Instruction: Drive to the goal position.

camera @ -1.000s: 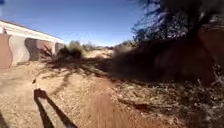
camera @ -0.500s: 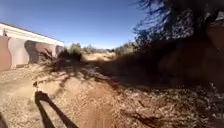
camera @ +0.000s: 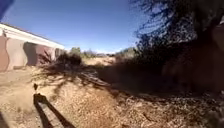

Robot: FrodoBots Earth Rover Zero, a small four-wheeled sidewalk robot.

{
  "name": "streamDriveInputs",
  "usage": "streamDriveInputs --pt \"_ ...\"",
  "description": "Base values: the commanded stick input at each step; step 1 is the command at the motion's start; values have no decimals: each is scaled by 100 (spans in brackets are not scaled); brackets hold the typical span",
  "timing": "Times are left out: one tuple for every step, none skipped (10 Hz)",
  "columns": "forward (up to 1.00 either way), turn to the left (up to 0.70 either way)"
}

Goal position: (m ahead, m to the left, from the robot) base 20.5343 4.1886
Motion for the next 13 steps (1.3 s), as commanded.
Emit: streamDriveInputs --pt "50 50" --pt "50 28" --pt "50 0" --pt "50 0" --pt "50 0" --pt "50 19" --pt "50 44" --pt "50 22" --pt "50 2" --pt "50 0" --pt "50 0" --pt "50 0" --pt "50 0"
